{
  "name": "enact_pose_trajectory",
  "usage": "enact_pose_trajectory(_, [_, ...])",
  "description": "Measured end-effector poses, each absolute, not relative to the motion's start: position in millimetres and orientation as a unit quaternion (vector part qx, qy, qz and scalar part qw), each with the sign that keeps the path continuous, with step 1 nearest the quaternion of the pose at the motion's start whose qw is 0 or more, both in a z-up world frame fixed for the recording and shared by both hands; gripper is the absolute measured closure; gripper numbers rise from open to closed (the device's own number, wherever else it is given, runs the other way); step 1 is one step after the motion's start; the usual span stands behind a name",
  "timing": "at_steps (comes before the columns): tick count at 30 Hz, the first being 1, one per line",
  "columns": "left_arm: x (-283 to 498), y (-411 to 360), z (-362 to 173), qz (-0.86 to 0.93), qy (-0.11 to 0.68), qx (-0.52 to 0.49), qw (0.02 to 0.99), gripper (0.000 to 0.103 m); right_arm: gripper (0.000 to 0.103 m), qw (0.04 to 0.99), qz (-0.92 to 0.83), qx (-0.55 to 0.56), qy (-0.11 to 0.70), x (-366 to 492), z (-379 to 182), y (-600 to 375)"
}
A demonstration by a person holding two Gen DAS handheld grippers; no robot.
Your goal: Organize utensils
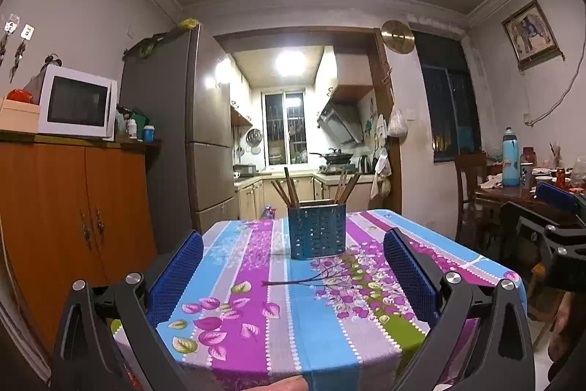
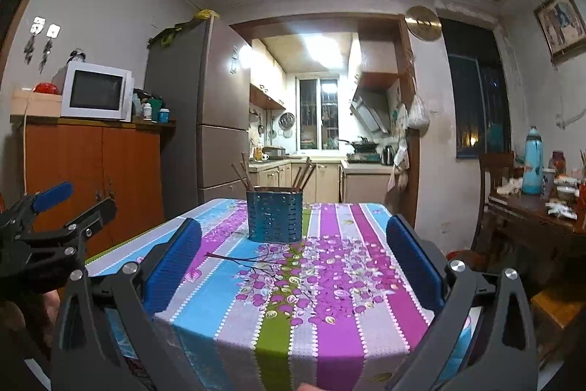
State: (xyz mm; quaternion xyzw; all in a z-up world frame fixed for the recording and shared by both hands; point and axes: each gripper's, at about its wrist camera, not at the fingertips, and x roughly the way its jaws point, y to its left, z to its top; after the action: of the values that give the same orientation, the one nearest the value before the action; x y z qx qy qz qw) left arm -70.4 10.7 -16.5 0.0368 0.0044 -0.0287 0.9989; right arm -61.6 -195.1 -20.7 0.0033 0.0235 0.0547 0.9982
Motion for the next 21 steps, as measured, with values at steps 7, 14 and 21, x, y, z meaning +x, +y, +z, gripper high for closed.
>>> enact_pose_trajectory(7, [-65, 6, -17, -0.021, 0.018, 0.043, 0.999, 0.005, 0.005, 0.998, 0.05, -0.003, 0.033, -55, -22, -192])
enact_pose_trajectory(14, [-63, 4, -18, -0.014, 0.02, 0.047, 0.999, 0.005, 0.005, 0.998, 0.048, 0.0, 0.031, -54, -23, -193])
enact_pose_trajectory(21, [-61, 2, -19, -0.015, 0.02, 0.047, 0.999, 0.005, 0.005, 0.998, 0.048, 0.001, 0.032, -51, -24, -192])
